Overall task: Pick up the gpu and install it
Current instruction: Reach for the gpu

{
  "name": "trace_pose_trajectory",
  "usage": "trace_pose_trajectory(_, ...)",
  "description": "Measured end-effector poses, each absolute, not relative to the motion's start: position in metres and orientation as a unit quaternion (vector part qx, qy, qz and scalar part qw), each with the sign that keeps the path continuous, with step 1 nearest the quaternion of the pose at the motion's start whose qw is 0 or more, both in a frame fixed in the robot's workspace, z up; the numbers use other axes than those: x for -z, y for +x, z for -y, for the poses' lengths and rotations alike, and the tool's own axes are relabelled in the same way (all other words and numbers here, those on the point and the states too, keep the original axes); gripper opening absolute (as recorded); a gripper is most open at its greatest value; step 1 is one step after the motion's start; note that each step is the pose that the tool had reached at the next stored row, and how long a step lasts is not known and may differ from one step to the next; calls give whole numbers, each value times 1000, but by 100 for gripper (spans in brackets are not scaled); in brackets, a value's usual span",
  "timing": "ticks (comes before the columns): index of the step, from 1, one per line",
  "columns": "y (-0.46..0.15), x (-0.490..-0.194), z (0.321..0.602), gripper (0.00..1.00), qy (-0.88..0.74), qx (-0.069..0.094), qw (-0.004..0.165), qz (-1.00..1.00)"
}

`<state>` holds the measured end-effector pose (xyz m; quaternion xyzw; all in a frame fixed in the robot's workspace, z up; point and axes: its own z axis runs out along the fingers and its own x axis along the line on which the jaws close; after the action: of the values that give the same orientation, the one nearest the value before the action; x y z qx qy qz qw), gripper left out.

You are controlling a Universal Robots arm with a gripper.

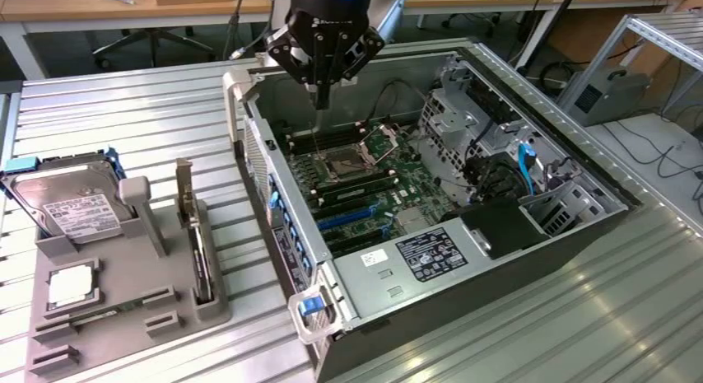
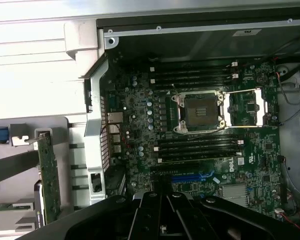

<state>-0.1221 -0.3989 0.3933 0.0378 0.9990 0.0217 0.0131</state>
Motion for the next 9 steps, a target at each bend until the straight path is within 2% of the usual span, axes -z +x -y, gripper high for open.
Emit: trace_pose_trajectory(9,-143,-393,399,11,41,-22,13,-999)
